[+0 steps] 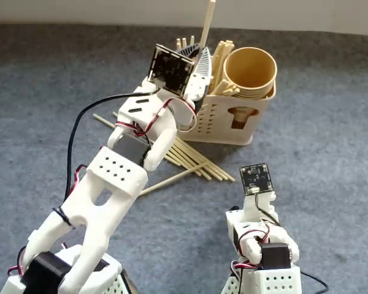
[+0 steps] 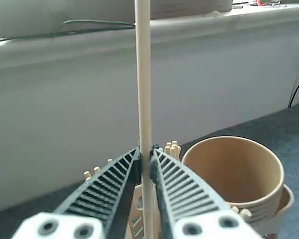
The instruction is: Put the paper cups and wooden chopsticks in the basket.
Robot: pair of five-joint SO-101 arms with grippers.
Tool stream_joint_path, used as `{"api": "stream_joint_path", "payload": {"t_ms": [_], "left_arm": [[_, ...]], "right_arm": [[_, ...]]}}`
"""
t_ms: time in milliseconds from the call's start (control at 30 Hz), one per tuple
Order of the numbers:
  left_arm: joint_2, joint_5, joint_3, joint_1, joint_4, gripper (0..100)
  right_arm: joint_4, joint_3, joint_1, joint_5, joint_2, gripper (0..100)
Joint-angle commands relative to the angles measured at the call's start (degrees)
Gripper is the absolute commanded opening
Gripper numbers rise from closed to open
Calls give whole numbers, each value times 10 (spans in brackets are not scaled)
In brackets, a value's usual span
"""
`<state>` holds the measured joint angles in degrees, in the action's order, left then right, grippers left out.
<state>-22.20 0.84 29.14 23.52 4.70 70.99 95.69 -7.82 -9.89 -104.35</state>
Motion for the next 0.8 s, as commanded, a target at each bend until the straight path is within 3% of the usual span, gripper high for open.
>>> {"api": "stream_joint_path", "payload": {"t_ms": [0, 433, 767], "left_arm": [[-4, 8, -33, -26, 57, 73], [-109, 5, -34, -73, 243, 92], [-201, 4, -32, -77, 455, 91]], "right_arm": [[3, 67, -1, -6, -6, 119], [3, 67, -1, -6, -6, 119], [3, 67, -1, -6, -6, 119]]}}
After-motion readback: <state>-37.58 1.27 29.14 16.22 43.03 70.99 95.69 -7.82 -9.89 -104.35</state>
